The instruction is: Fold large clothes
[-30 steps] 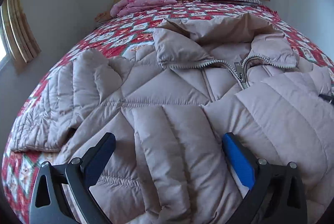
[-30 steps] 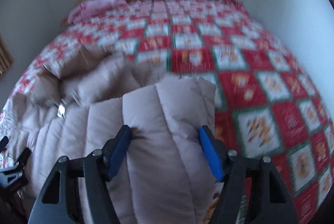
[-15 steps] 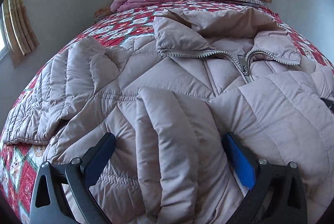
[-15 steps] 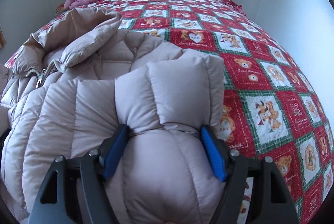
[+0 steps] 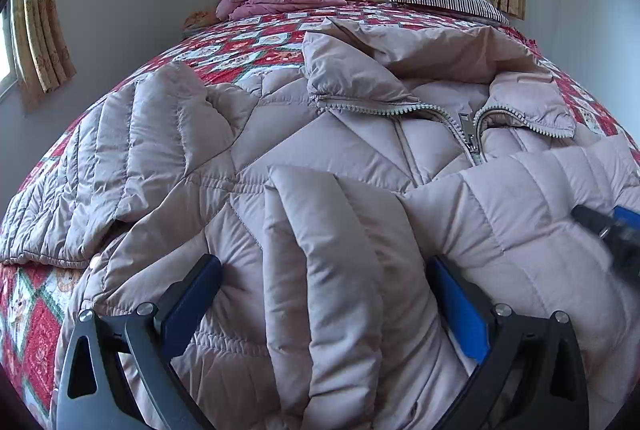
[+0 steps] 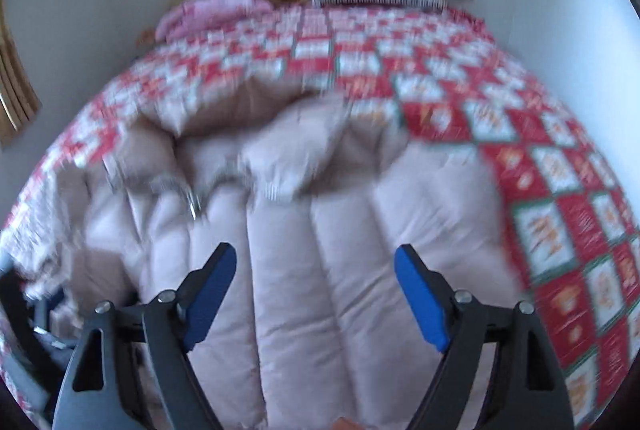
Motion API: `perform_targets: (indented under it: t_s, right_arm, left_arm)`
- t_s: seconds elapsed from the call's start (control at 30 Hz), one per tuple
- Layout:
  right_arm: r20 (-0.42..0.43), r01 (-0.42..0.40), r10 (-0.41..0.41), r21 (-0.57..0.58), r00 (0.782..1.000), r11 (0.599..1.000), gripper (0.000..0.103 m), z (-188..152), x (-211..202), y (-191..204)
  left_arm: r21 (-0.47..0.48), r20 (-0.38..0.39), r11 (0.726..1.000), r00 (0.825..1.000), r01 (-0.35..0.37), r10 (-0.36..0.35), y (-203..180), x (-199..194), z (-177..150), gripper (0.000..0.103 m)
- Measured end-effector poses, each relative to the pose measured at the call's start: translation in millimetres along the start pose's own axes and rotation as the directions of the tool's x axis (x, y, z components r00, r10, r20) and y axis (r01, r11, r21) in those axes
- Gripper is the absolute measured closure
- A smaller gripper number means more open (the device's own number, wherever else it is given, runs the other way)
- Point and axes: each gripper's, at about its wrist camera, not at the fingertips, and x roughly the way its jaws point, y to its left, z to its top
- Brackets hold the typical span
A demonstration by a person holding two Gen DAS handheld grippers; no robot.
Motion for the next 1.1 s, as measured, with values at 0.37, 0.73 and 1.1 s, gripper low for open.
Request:
perform_targets:
  t_s: [0.37,0.73,1.1]
  right_arm:
    - [0.01,0.043,-0.042,-0.025,0.999,0.999,0.016,-30.6,33.4,-0.6]
    - [0.007,0.084,-0.083,-0.049,0.996,0.995,0.014,-34.4,33.6,13.0]
    - [0.022,0.075,-0.074,-0.039,0.997,0.996,0.013,-36.7,31.2,11.0]
  left_arm:
    - [-0.004,-0.009,1.0,1.0,0.005,-0.005,-0.5,0.1,0.8,0.001]
    - [-0.012,-0.049,0.999,0.998,0.049,-0.05,4.4,3.7,7.3,0.001]
    - [-0.011,0.057,1.0,0.998,-0.016,0.017,127.6,-85.3,12.6,0.001]
